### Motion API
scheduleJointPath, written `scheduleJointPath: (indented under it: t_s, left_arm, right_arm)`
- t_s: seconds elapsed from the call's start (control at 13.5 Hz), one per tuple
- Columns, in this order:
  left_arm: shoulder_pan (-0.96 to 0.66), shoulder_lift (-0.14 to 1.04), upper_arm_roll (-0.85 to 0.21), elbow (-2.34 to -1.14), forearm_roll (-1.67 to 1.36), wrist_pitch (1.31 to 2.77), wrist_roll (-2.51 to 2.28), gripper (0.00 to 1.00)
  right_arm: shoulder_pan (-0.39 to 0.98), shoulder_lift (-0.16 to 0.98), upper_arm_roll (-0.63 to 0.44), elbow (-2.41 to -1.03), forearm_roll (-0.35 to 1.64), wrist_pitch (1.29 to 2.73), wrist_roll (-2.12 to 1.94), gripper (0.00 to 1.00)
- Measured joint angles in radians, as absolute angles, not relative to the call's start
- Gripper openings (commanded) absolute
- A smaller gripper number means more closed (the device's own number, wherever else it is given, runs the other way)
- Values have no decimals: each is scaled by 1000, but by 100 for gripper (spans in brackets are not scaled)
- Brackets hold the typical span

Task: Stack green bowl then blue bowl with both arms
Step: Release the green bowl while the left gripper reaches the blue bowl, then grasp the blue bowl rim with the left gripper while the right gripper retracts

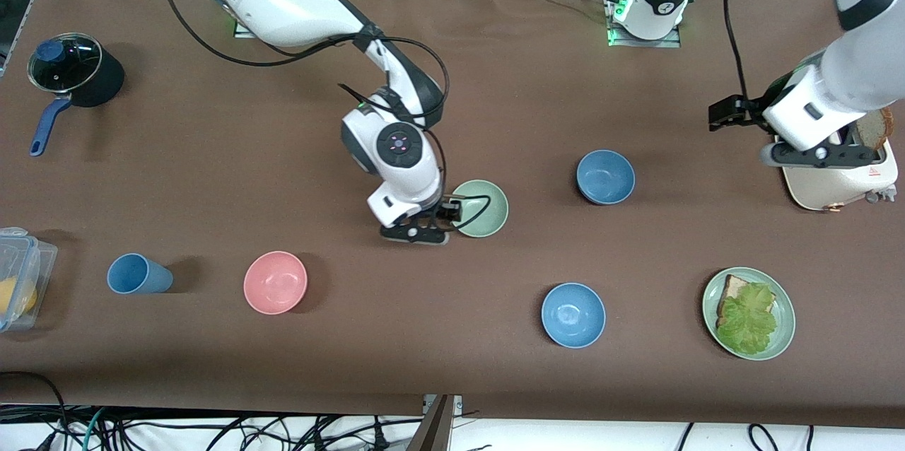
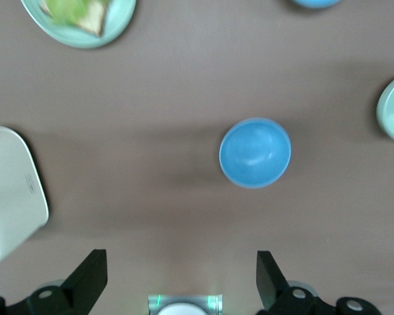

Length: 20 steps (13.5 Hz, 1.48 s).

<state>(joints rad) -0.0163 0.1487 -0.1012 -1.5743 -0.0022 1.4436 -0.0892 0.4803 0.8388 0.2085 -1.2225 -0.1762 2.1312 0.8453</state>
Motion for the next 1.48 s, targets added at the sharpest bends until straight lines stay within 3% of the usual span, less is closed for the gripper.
scheduleJointPath:
  t_s: [0.22,0.59,0.89,0.97,1.04,1.19,1.34,1.48]
  left_arm:
    - [-19,261,-115,-1633,-2,1542,-88,100]
    - [-23,309,-152,-1984,-2,2047,-40,100]
    - [-66,332,-184,-2208,8,2373,-7,98]
    - [-67,352,-184,-2225,32,2419,-3,92]
    - [-66,372,-182,-2229,59,2452,0,77]
    - [-63,395,-178,-2228,87,2476,8,22]
    - [-60,393,-175,-2223,90,2476,20,0]
    - [-56,390,-174,-2220,92,2476,26,0]
  right_arm:
    - [347,717,207,-1216,-116,1955,709,99]
    - [137,452,206,-1317,37,1751,450,99]
    - [117,220,165,-1457,39,1632,406,99]
    - [117,186,148,-1475,39,1620,380,99]
    - [117,168,127,-1485,39,1613,349,99]
    - [116,161,80,-1493,39,1599,285,99]
    - [116,162,47,-1494,40,1597,232,99]
    - [116,162,42,-1494,40,1595,226,99]
